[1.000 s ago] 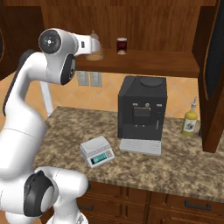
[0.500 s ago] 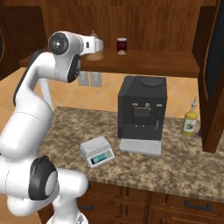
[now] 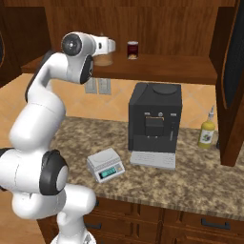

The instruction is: Pick the honey bottle and place it on the digital scale for weighing, and close the cabinet.

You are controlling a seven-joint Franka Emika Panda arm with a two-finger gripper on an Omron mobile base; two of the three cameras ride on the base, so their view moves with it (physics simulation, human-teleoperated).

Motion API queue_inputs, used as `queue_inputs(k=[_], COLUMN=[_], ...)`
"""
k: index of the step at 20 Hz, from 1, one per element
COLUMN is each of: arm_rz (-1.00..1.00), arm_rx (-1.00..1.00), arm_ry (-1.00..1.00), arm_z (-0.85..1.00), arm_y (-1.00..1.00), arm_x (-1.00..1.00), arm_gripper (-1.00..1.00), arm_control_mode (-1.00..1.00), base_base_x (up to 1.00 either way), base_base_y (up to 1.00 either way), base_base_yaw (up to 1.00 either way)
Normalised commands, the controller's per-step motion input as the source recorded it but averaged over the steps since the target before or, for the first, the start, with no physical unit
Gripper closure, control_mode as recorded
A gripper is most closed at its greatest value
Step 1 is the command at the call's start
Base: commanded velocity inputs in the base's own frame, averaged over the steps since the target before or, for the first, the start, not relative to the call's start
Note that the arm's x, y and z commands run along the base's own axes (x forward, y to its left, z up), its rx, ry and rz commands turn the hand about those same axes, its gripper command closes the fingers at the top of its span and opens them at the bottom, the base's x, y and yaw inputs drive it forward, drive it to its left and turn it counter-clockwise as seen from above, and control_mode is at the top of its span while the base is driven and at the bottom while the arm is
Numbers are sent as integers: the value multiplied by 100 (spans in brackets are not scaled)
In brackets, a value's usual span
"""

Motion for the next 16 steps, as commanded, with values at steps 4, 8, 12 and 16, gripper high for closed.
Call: queue_inputs(k=[4,8,12,16], arm_rz=[0,0,0,0], arm_rx=[0,0,0,0], arm_ry=[0,0,0,0], arm_z=[1,0,0,0], arm_y=[0,0,0,0], arm_x=[46,41,35,30], arm_gripper=[-100,-100,-100,-100], arm_control_mode=[-100,-100,-100,-100], base_base_x=[0,0,0,0], base_base_y=[0,0,0,0], base_base_yaw=[0,0,0,0])
